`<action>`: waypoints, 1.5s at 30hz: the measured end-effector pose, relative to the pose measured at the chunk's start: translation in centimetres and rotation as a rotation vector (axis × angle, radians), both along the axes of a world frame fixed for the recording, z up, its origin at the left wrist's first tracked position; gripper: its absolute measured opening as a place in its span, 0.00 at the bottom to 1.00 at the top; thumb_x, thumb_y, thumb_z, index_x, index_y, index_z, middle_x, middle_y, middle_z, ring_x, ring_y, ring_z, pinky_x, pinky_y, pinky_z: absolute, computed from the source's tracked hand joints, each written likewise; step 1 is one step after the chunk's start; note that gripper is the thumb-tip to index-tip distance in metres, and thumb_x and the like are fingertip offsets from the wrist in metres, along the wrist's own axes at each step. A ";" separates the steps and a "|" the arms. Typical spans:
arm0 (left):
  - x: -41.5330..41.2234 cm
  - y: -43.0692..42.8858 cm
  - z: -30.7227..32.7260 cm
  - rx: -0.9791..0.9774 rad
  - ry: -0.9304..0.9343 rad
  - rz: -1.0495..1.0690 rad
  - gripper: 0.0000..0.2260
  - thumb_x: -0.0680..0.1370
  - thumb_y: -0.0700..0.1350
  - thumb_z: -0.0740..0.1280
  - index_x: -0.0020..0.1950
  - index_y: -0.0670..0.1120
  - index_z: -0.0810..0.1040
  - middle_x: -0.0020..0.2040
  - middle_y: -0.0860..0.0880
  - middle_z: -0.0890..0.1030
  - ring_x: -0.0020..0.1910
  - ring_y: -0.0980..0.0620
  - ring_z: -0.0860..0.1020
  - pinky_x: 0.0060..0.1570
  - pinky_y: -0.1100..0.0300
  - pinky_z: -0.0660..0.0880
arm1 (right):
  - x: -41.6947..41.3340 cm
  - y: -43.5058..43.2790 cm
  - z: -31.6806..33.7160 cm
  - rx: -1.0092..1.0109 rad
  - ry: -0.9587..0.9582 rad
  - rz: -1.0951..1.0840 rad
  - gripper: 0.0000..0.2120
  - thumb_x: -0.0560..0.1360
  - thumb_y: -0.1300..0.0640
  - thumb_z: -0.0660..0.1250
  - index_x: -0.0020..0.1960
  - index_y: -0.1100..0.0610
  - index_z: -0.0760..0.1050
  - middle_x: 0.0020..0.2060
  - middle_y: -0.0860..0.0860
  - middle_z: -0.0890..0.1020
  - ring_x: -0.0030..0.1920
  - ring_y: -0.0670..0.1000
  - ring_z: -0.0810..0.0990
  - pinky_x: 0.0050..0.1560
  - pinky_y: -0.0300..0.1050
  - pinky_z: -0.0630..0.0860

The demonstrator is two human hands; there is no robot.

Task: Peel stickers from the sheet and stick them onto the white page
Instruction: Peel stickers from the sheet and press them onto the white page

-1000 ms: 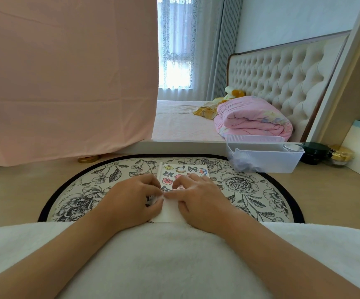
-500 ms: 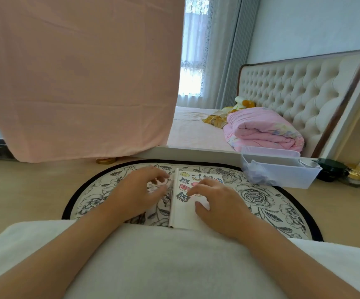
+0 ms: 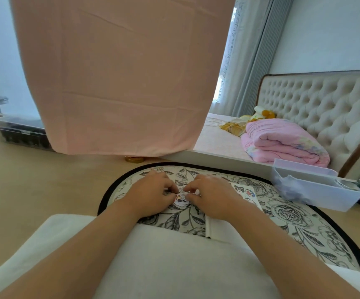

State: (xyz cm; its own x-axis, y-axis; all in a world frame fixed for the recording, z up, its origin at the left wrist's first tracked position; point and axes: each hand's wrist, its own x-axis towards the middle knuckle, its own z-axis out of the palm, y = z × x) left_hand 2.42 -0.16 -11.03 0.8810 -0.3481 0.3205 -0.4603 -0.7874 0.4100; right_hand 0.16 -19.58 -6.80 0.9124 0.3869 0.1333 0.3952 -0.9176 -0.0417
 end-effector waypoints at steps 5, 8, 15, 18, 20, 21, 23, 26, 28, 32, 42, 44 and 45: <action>0.1 -0.2 -0.1 -0.015 0.010 0.003 0.08 0.76 0.54 0.67 0.54 0.60 0.82 0.50 0.60 0.75 0.57 0.57 0.68 0.58 0.53 0.73 | 0.9 0.1 -0.7 -0.019 0.040 -0.018 0.20 0.78 0.36 0.63 0.66 0.42 0.77 0.58 0.45 0.77 0.61 0.49 0.72 0.61 0.49 0.71; 0.2 -0.3 -0.1 -0.024 0.021 -0.009 0.08 0.77 0.53 0.67 0.54 0.61 0.82 0.50 0.61 0.75 0.58 0.57 0.68 0.59 0.53 0.72 | 1.0 -0.2 -1.1 0.078 0.016 -0.008 0.13 0.77 0.37 0.66 0.58 0.39 0.81 0.53 0.42 0.78 0.57 0.46 0.74 0.57 0.48 0.73; 0.1 -0.3 0.0 -0.071 0.040 -0.004 0.08 0.78 0.52 0.66 0.53 0.60 0.82 0.50 0.61 0.76 0.56 0.58 0.68 0.58 0.53 0.72 | 0.7 -0.4 -1.6 0.123 -0.183 0.055 0.11 0.81 0.45 0.61 0.53 0.45 0.82 0.48 0.42 0.81 0.48 0.45 0.78 0.45 0.41 0.68; -0.1 -0.5 0.2 -0.088 0.031 0.001 0.09 0.79 0.50 0.65 0.57 0.59 0.81 0.49 0.61 0.77 0.54 0.58 0.70 0.57 0.55 0.73 | 0.4 -0.5 -1.5 0.208 -0.227 0.036 0.07 0.78 0.47 0.66 0.48 0.45 0.83 0.43 0.41 0.79 0.41 0.43 0.76 0.42 0.42 0.70; -0.4 -0.8 0.4 -0.142 0.043 -0.003 0.10 0.80 0.49 0.65 0.58 0.57 0.81 0.46 0.63 0.78 0.49 0.60 0.74 0.52 0.59 0.74 | 0.2 -0.7 -1.5 0.267 -0.243 0.020 0.05 0.75 0.49 0.69 0.46 0.44 0.83 0.41 0.40 0.78 0.40 0.42 0.76 0.40 0.41 0.71; -0.5 -1.0 0.6 -0.181 0.057 -0.003 0.10 0.80 0.48 0.65 0.59 0.57 0.81 0.45 0.63 0.79 0.46 0.61 0.76 0.48 0.62 0.74 | 0.2 -0.8 -1.5 0.308 -0.256 0.020 0.04 0.74 0.50 0.70 0.46 0.43 0.83 0.41 0.39 0.77 0.40 0.42 0.76 0.39 0.40 0.72; -0.7 -1.4 0.7 -0.302 0.112 -0.010 0.10 0.81 0.48 0.64 0.59 0.56 0.81 0.44 0.60 0.82 0.43 0.61 0.79 0.42 0.66 0.73 | 0.1 -1.1 -1.5 0.437 -0.260 0.028 0.07 0.72 0.54 0.73 0.43 0.41 0.83 0.42 0.39 0.78 0.38 0.40 0.76 0.37 0.35 0.69; -0.9 -1.8 1.1 -0.563 0.238 -0.039 0.10 0.81 0.46 0.65 0.60 0.53 0.82 0.44 0.56 0.86 0.43 0.53 0.83 0.42 0.69 0.78 | 0.0 -1.3 -1.4 0.656 -0.204 0.035 0.15 0.69 0.61 0.75 0.39 0.40 0.82 0.42 0.41 0.79 0.35 0.43 0.75 0.36 0.35 0.68; -1.2 -2.0 1.5 -0.690 0.321 -0.044 0.08 0.79 0.43 0.69 0.57 0.51 0.84 0.43 0.52 0.86 0.39 0.54 0.82 0.41 0.69 0.78 | -0.1 -1.2 -1.5 0.730 -0.173 0.044 0.16 0.68 0.64 0.75 0.38 0.41 0.82 0.42 0.42 0.80 0.33 0.46 0.74 0.37 0.40 0.73; -1.4 -2.0 1.8 -0.825 0.394 -0.020 0.07 0.74 0.41 0.75 0.52 0.48 0.86 0.42 0.50 0.87 0.37 0.59 0.82 0.40 0.68 0.78 | -0.2 -1.0 -1.4 0.815 -0.136 0.050 0.19 0.69 0.67 0.74 0.42 0.41 0.82 0.43 0.43 0.81 0.33 0.50 0.75 0.38 0.42 0.75; -1.5 -2.0 2.1 -0.883 0.347 0.051 0.04 0.74 0.41 0.76 0.48 0.46 0.85 0.39 0.50 0.85 0.31 0.58 0.79 0.30 0.71 0.71 | -0.9 -0.6 -0.3 1.064 0.166 -0.078 0.05 0.76 0.56 0.70 0.43 0.51 0.84 0.39 0.53 0.86 0.31 0.45 0.76 0.35 0.37 0.73; -1.6 -2.1 2.2 -0.897 0.346 0.057 0.04 0.74 0.40 0.75 0.48 0.45 0.84 0.38 0.50 0.85 0.30 0.58 0.79 0.29 0.71 0.72 | -0.9 -0.7 -0.1 1.085 0.196 -0.092 0.06 0.77 0.55 0.69 0.44 0.53 0.84 0.39 0.48 0.86 0.31 0.45 0.76 0.31 0.34 0.70; -1.7 -2.2 2.2 -0.902 0.344 0.054 0.04 0.74 0.40 0.75 0.48 0.44 0.84 0.38 0.50 0.85 0.30 0.58 0.78 0.29 0.70 0.72 | -1.0 -0.7 -0.1 1.097 0.203 -0.096 0.06 0.77 0.54 0.70 0.44 0.53 0.84 0.39 0.47 0.86 0.31 0.45 0.76 0.30 0.34 0.70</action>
State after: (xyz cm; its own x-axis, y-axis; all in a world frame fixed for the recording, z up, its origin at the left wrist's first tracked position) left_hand 0.68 -2.35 -8.83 0.9842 -0.0539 0.1686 -0.1742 -0.1269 0.9765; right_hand -0.81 -20.24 -6.90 0.9758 0.0783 0.2044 0.2188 -0.3705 -0.9027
